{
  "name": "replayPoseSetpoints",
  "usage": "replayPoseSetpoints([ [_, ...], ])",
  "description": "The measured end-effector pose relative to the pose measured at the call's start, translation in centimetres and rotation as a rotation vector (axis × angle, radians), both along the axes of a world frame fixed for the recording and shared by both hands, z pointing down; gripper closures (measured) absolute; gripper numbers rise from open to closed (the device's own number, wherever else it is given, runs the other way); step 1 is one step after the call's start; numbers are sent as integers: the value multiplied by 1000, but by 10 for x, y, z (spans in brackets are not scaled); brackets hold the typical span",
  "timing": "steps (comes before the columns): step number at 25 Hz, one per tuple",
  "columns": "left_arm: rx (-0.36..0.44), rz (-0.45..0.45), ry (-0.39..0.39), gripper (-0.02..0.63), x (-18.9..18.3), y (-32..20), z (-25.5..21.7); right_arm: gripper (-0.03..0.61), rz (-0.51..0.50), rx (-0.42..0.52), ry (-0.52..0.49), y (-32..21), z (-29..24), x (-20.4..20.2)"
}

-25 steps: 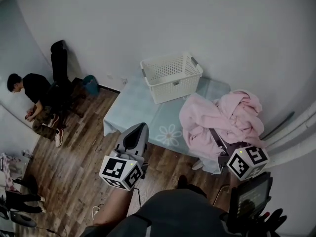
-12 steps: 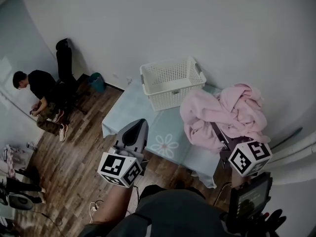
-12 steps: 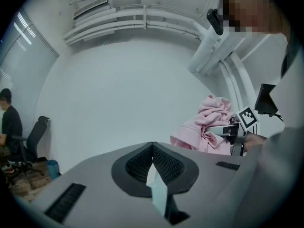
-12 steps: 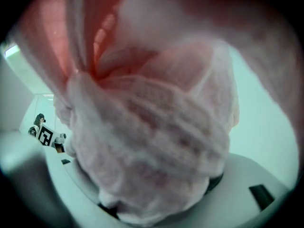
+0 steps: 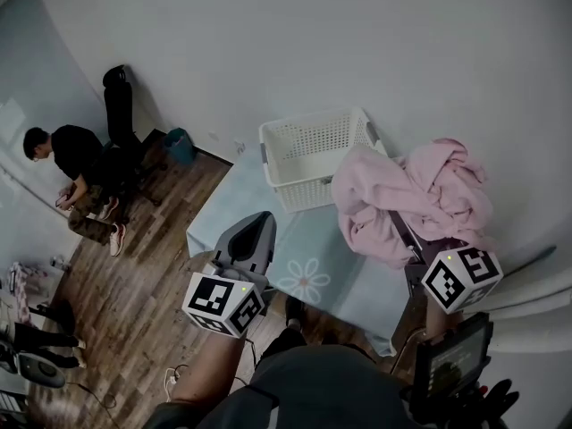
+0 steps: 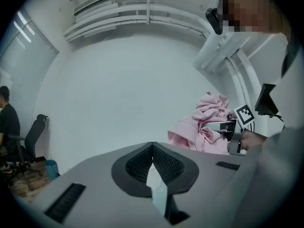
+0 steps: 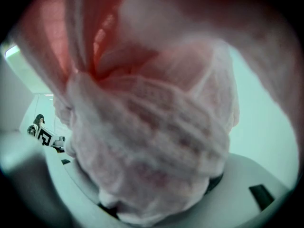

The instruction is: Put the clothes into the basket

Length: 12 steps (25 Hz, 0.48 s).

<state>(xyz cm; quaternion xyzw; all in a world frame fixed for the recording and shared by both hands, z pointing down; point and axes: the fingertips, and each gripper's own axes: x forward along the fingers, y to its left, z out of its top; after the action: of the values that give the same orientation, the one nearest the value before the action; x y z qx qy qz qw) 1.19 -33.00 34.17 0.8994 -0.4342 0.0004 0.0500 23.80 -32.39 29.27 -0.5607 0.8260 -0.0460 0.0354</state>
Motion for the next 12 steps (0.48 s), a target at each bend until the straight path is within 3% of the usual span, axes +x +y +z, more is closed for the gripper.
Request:
replayPoseSetpoints([
  [12,57,58,17,605,-6,-60,-26,235,81,2,26,-50,-17,2],
])
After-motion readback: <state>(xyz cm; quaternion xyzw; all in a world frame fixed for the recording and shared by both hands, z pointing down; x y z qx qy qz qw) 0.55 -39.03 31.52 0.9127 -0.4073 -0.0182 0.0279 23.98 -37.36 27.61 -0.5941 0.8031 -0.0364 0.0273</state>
